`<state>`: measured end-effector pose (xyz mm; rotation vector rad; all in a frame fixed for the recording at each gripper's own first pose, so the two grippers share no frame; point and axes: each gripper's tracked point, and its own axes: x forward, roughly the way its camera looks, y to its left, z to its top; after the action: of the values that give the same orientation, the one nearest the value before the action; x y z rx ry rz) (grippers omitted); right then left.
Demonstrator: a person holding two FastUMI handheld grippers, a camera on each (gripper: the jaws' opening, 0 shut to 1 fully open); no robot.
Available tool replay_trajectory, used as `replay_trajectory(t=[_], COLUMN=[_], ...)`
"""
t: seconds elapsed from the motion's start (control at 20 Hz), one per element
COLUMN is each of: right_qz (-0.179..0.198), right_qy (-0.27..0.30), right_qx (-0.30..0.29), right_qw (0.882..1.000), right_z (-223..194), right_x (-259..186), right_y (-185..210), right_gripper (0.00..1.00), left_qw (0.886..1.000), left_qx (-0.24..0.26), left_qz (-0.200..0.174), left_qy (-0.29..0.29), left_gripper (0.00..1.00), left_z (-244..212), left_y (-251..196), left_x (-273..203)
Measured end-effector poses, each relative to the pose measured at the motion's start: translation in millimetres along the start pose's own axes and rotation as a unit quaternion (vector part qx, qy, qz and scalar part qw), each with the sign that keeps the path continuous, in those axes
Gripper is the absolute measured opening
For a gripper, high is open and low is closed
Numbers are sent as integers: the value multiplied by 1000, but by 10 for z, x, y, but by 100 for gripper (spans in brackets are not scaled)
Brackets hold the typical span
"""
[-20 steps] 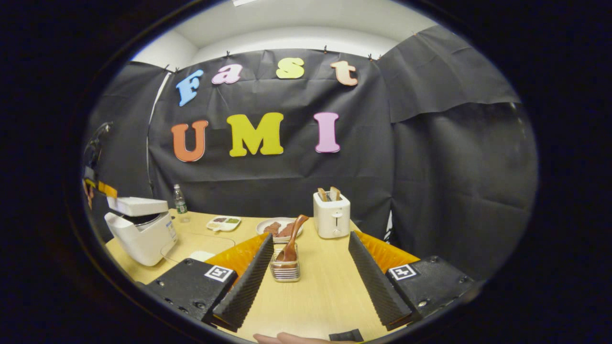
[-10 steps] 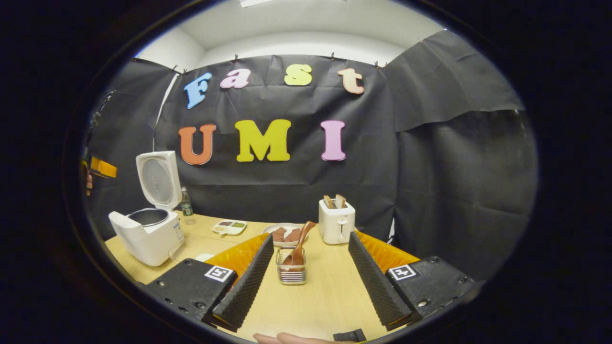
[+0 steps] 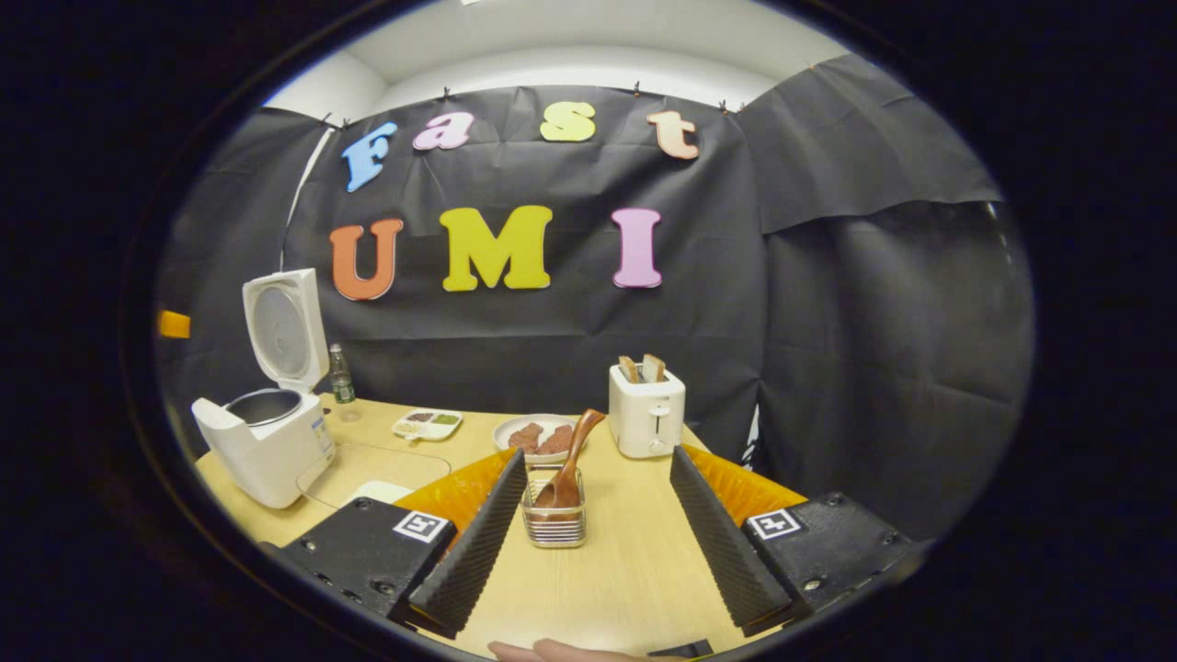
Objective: Close the left gripper, press the button to open the rice cooker; take a wooden spoon from the chopstick holder with the right hand, scoop a spoonful of rice and pour it into the rice cooker, then put the wooden spoon back into the chopstick holder.
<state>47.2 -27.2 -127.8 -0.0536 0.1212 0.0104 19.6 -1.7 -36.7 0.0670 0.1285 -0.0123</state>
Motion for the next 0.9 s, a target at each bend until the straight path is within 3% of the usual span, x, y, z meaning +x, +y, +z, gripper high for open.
replay_trajectory(t=[0.1,0.35,0.7,0.9], right_qz=[-1,13,52,70], right_qy=[11,16,77,111], right_qx=[5,26,58,100], right_qw=[1000,999,994,986], right_z=[-101,-251,-509,-482], right_x=[202,831,1682,2041], right_y=[-2,38,347,477], right_gripper=[96,100,100,100], left_qw=[1000,999,994,991], left_qx=[-3,13,25,55], left_qz=[-2,-6,-20,-7], left_qy=[-1,-35,-104,-124], left_gripper=[95,95,95,95], left_z=[-136,-277,-68,-10], left_y=[-39,-122,-367,-391], left_x=[10,1,-149,-111])
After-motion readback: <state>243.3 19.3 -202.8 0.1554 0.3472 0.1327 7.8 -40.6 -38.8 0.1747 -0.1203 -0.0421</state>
